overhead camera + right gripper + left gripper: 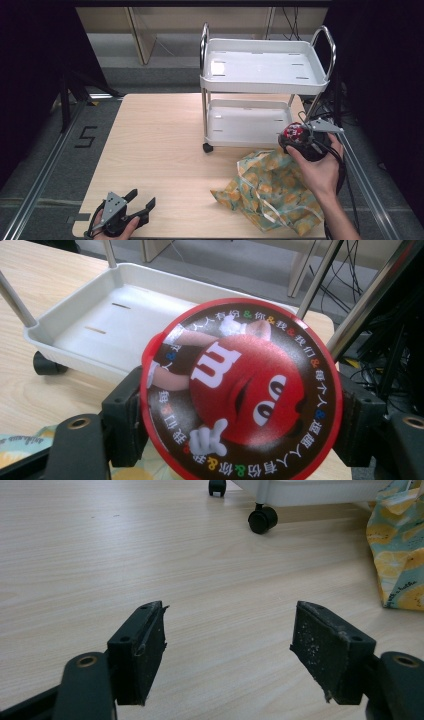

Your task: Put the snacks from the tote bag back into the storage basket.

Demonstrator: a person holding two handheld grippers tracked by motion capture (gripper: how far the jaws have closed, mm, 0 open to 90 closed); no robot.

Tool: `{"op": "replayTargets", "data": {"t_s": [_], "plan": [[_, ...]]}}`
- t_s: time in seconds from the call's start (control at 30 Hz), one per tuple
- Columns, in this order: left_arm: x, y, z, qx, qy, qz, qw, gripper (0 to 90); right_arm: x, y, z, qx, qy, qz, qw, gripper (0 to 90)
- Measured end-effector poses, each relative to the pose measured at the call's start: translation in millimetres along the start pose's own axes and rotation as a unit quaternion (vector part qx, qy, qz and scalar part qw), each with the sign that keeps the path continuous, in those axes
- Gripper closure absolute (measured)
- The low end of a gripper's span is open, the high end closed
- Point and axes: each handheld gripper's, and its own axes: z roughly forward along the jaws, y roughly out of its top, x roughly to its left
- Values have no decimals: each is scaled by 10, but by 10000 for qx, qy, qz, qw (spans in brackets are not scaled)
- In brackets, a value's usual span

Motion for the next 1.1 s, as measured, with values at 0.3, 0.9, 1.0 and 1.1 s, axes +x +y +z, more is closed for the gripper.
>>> {"op": "replayTargets", "data": {"t_s": [0.3,0.9,1.0,1.1], "plan": [[6,0,-3,14,35,-3,10000,288,-29,33,75,28,-55,33,10000,266],[11,0,5,29,22,-10,10000,288,-52,84,166,38,-50,109,9999,266],[12,0,5,27,32,-9,10000,288,-52,93,179,27,-59,65,10000,266],[12,0,4,30,33,-7,10000,288,-46,96,181,30,-55,79,9999,266]]}}
